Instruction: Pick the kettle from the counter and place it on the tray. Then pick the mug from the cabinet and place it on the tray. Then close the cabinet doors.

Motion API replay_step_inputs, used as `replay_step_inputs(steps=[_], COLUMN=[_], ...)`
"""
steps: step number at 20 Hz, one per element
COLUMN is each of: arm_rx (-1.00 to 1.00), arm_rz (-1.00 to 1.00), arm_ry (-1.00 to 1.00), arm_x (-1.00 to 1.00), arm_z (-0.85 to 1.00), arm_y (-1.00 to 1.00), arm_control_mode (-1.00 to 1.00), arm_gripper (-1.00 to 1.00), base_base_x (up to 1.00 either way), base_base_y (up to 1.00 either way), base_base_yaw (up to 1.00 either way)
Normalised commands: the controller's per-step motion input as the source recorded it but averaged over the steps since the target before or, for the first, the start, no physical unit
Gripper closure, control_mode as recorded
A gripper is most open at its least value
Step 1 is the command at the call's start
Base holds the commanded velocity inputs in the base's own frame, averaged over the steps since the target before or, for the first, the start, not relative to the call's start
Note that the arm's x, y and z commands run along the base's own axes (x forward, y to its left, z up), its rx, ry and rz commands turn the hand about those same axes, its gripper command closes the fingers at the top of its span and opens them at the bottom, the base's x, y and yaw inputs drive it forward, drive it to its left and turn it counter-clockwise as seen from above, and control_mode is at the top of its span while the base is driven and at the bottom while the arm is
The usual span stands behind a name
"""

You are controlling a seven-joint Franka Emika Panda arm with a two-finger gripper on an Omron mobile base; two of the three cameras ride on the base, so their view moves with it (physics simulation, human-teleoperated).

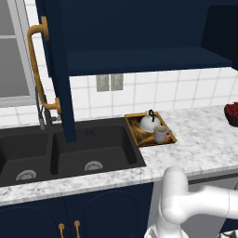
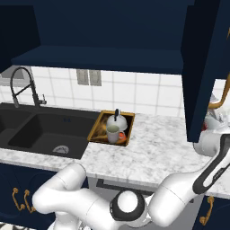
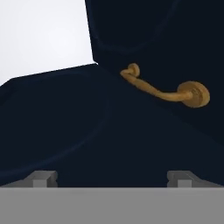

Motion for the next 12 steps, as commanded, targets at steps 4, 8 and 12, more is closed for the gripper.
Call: replay_step_inputs(steps=[4,8,12], arm_rx=[0.00,-0.02,-0.06], arm_rz=[-0.01,-0.04,-0.10], arm_ry=[0.00,0.01,0.10], arm_x=[-0.02,-0.11,-0.23], arm_z=[0.39,0.39,0.46], arm_y=[0.57,0.58,0.53], arm_control_mode=[-1.00,-1.00,-1.00], arm_gripper=[-1.00,-1.00,-1.00], base_base_x=[0.00,0.00,0.00], base_base_y=[0.00,0.00,0.00], base_base_yaw=[0.00,0.00,0.00])
